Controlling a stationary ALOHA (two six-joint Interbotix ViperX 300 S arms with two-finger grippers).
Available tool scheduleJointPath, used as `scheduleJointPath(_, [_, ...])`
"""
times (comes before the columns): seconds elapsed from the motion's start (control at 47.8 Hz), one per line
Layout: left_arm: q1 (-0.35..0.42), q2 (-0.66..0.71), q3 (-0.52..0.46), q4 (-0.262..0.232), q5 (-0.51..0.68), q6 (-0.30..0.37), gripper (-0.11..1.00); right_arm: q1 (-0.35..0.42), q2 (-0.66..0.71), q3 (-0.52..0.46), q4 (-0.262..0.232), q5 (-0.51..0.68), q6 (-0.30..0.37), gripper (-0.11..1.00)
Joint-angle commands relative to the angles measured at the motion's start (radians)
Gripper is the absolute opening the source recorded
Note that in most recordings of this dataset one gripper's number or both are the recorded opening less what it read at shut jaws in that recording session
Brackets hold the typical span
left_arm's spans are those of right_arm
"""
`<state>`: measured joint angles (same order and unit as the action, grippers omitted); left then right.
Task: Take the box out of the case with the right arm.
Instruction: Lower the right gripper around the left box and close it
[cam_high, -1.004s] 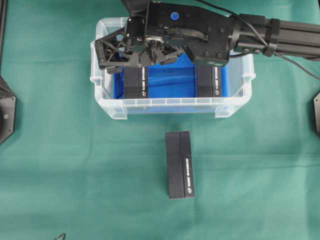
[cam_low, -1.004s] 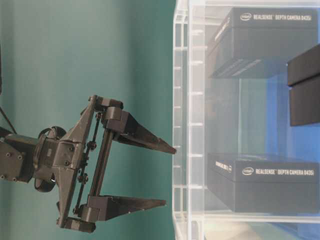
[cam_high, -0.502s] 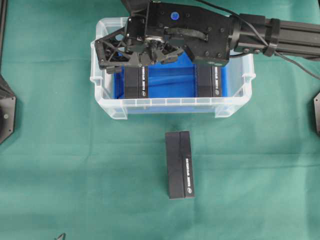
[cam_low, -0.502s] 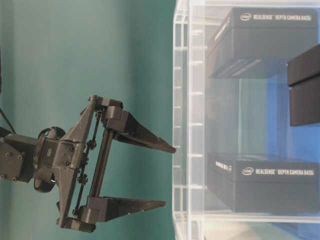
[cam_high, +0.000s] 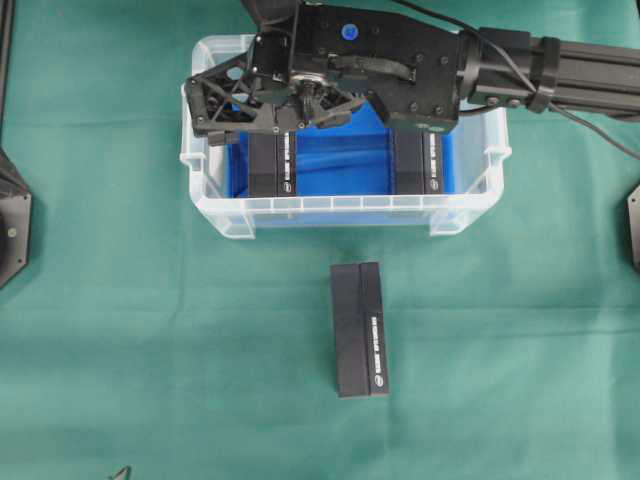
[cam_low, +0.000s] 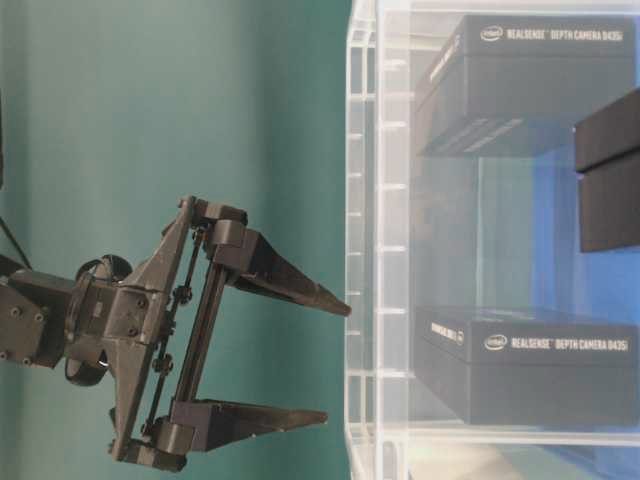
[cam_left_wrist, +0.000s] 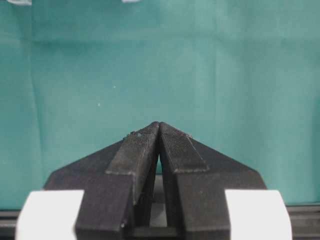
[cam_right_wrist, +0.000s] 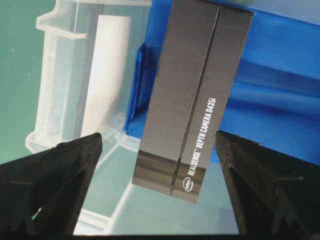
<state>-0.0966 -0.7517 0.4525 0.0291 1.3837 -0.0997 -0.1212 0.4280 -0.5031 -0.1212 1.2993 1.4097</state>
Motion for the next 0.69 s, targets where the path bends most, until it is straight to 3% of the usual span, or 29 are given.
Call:
scheduleJointPath(0.0, [-0.003,0.003,-0.029,0.002,-0.003,-0.002,0.0,0.002,-0.018,-0.026,-0.003,-0.006,-0.003,0.95])
scheduleJointPath(0.669, [-0.003,0.003,-0.029,0.002,-0.003,-0.002,0.0,0.002,-0.011,-0.026,0.003,-0.006,-0.003,0.95])
